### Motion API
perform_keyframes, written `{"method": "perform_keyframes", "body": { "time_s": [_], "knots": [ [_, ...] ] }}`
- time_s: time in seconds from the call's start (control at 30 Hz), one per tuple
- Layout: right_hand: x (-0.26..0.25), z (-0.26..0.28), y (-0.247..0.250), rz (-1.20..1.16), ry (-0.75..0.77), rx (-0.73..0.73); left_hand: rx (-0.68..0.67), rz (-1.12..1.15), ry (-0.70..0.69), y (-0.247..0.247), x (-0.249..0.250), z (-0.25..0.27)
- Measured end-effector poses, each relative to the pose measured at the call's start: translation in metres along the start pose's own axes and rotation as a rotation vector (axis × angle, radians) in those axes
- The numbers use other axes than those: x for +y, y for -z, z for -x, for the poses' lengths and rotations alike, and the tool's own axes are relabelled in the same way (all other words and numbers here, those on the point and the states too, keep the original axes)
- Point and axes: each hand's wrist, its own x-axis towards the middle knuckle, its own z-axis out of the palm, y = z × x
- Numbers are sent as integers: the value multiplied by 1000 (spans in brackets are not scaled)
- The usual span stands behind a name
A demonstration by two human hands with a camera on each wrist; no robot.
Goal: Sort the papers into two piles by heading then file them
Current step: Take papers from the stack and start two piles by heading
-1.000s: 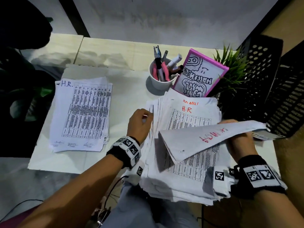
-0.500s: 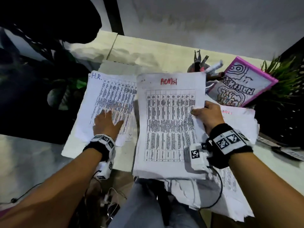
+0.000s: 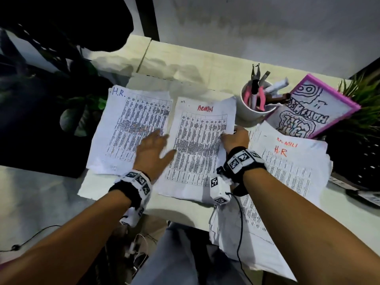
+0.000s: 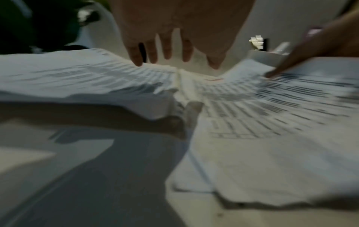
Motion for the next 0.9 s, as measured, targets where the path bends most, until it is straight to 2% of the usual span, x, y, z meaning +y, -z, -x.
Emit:
{"method": "perform_keyframes", "body": {
  "time_s": [0.07,0.13,0.27,0.37,0.43,0.5,0.57,0.63,0.7,0.77,0.83,0.9],
  "knots": [
    [-2,1,0,15,19,-35,-182,-101,-109,-8,20,0],
    [-4,3,7,14,31,-75,-310,-230,-98,-14,32,-2],
    [3,-1,48,-2,121,-43,-339,-284,-30,-18,37,-6],
    [29,-2,107,89,172,44,-364,-314,-46,-17,42,-7],
    [49,-1,137,209,162,91,-331,-284,-34,-13,36,-7],
    [76,4,176,306,85,154,-224,-264,-3,-14,39,-11],
    [104,10,203,359,-50,196,-150,-263,158,-15,37,-16],
    [126,17,221,384,-143,218,-199,-178,368,-16,29,-21],
    [143,24,228,397,-186,225,-275,-99,465,-20,22,-21],
    [155,28,226,362,-207,218,-282,-99,475,-23,22,-19],
    [166,28,223,285,-195,227,-208,-126,466,-24,36,-16],
    [173,25,218,234,-181,255,-84,-94,350,-25,64,-14]
  ]
}}
